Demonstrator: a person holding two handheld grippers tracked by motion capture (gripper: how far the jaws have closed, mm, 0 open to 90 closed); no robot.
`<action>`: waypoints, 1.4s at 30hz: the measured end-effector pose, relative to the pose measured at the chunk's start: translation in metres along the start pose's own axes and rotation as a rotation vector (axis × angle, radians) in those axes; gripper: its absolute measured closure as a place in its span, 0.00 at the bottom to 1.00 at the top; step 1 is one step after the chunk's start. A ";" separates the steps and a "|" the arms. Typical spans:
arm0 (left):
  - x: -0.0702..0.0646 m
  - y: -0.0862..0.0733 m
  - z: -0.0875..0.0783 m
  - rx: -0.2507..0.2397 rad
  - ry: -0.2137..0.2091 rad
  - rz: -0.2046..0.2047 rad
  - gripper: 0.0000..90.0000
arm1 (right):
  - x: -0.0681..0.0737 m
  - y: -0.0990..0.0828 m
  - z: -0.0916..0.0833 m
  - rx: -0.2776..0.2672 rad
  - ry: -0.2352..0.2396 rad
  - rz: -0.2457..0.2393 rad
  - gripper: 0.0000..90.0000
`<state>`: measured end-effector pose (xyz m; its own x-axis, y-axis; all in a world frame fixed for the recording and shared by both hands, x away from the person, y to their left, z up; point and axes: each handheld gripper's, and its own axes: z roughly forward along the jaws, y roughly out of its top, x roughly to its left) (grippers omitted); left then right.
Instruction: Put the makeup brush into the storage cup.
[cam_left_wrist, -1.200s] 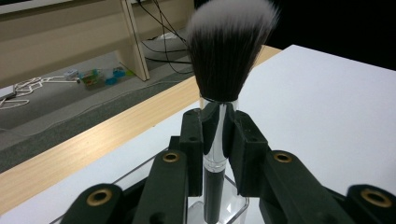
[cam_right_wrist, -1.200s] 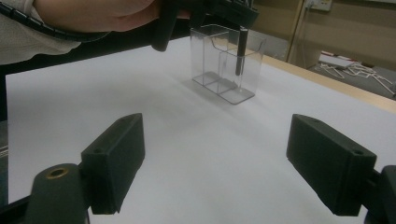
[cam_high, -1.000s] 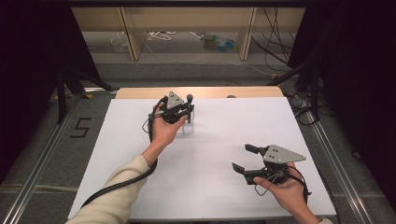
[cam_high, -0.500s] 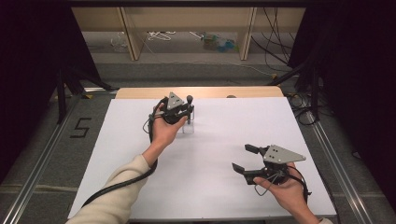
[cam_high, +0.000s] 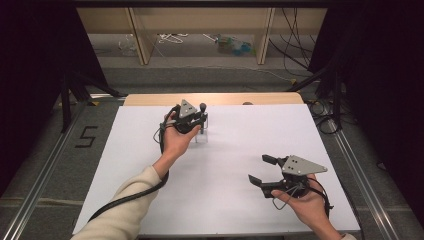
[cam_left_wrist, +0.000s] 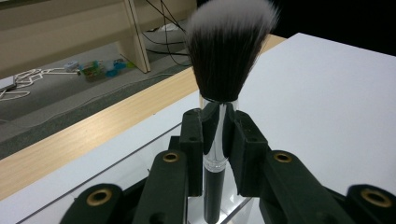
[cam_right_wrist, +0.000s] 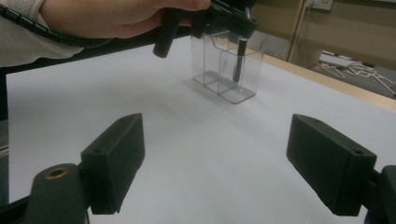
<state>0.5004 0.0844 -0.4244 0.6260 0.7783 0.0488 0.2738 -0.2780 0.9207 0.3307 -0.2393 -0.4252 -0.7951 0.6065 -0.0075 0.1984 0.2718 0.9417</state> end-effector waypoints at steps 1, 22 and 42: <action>0.000 0.000 0.000 0.000 -0.001 -0.001 0.85 | 0.000 0.000 0.000 0.000 0.000 0.000 0.22; 0.002 -0.004 0.002 0.005 -0.003 -0.035 0.85 | 0.000 0.000 0.000 -0.001 -0.001 -0.003 0.22; 0.009 0.021 -0.020 -0.049 -0.006 -0.118 0.14 | 0.000 0.000 -0.001 0.004 0.001 0.000 0.21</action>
<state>0.4975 0.0971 -0.3964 0.5960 0.8005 -0.0628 0.3098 -0.1571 0.9377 0.3306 -0.2398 -0.4249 -0.7958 0.6055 -0.0072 0.2007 0.2749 0.9403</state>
